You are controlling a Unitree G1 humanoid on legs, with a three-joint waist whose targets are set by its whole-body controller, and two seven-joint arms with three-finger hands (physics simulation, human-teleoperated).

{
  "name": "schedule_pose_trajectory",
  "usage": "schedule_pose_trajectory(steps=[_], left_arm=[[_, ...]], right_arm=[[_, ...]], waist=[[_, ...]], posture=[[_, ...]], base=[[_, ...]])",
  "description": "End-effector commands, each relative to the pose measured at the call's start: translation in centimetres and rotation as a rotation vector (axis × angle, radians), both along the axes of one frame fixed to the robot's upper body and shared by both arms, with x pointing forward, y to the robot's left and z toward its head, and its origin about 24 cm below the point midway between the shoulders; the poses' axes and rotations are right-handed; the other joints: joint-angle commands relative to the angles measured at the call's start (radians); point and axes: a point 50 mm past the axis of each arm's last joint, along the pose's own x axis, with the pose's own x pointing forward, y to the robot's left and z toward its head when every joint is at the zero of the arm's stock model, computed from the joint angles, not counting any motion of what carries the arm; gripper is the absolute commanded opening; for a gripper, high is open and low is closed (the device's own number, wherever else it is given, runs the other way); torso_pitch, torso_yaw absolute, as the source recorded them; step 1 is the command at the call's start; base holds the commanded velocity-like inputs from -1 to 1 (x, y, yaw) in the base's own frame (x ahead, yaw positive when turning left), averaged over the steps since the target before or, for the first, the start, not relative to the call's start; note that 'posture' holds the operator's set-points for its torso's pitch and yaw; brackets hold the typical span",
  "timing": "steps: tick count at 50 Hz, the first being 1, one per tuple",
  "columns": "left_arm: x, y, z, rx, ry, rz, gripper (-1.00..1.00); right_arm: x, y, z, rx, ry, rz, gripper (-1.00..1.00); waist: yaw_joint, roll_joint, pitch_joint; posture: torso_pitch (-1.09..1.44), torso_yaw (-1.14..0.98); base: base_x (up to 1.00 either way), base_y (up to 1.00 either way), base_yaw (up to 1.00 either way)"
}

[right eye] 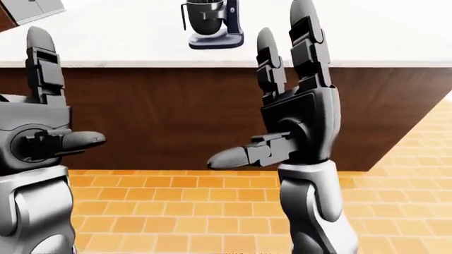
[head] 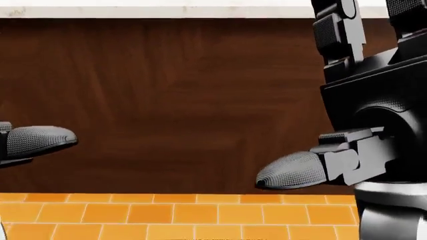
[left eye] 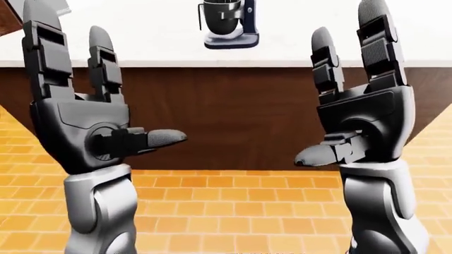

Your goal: Open the stand mixer head.

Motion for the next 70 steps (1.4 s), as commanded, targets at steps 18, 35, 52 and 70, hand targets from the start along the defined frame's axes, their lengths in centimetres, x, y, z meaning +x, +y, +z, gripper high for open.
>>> schedule_pose_trajectory(steps=[18, 35, 52, 70], left_arm=[[-0.49, 0.05, 0.48, -0.004, -0.045, 0.002, 1.0], [-0.4, 0.1, 0.32, -0.003, -0.042, 0.004, 1.0], [-0.48, 0.13, 0.3, -0.005, -0.041, 0.005, 1.0], [-0.42, 0.09, 0.2, -0.003, -0.039, 0.005, 1.0]], right_arm=[[-0.81, 0.06, 0.83, 0.005, -0.067, 0.013, 1.0], [-0.68, 0.28, 0.54, -0.009, -0.06, 0.02, 1.0], [-0.69, 0.18, 0.78, -0.001, -0.071, -0.006, 1.0], [-0.69, 0.02, 0.88, 0.017, -0.073, -0.006, 1.0]], waist=[[0.005, -0.062, -0.018], [0.005, -0.051, 0.034], [-0.006, -0.043, 0.083], [-0.01, -0.029, 0.043]], posture=[[0.0, 0.0], [0.0, 0.0], [0.0, 0.0], [0.0, 0.0]], base=[[0.0, 0.42, 0.0], [0.53, 0.0, 0.0], [0.38, -0.09, 0.0], [0.35, -0.11, 0.0]])
